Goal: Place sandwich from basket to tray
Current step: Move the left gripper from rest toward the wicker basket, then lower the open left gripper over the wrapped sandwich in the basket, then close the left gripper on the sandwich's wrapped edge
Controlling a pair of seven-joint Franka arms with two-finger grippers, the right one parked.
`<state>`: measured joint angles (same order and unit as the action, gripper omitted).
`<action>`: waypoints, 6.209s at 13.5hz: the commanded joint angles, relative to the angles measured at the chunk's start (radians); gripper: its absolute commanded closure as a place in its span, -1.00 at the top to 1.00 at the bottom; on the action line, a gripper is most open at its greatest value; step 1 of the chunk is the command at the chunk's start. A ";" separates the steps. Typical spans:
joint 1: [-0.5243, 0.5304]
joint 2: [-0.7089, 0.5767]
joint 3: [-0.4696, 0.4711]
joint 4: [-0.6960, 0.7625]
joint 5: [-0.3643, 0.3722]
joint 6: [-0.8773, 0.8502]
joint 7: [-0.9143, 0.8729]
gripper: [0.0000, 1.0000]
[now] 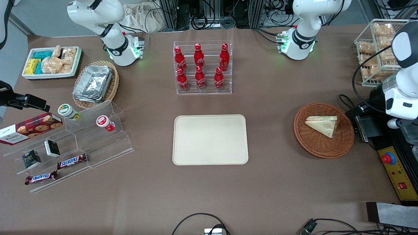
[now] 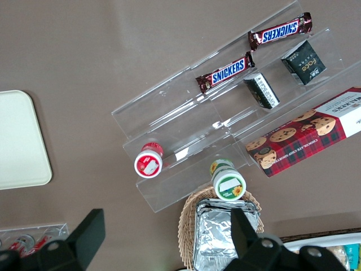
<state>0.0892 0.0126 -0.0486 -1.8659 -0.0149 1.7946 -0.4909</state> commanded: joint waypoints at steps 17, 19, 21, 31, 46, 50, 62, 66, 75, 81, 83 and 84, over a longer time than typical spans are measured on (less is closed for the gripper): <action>0.064 -0.065 -0.005 -0.531 -0.203 0.702 -0.164 1.00; 0.064 -0.043 -0.005 -0.559 -0.206 0.767 -0.164 1.00; 0.064 -0.005 -0.007 -0.562 -0.215 0.808 -0.164 1.00; 0.064 0.082 -0.005 -0.562 -0.281 0.844 -0.172 1.00; 0.064 0.055 0.002 -0.552 -0.173 0.758 -0.285 1.00; 0.063 0.052 0.003 -0.544 0.026 0.701 -0.471 1.00; 0.060 0.110 -0.002 -0.527 0.026 0.762 -0.498 1.00; 0.060 0.131 -0.002 -0.529 0.026 0.791 -0.502 1.00; 0.053 0.121 -0.004 -0.524 0.027 0.786 -0.488 -1.00; 0.050 0.021 -0.031 -0.469 0.107 0.607 -0.477 -1.00; 0.050 0.009 -0.066 -0.376 0.115 0.466 -0.471 -1.00; 0.050 0.009 -0.092 -0.321 0.115 0.394 -0.442 -1.00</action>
<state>0.1427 0.0338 -0.1052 -2.2829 0.0798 2.3134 -0.9535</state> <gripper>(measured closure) 0.846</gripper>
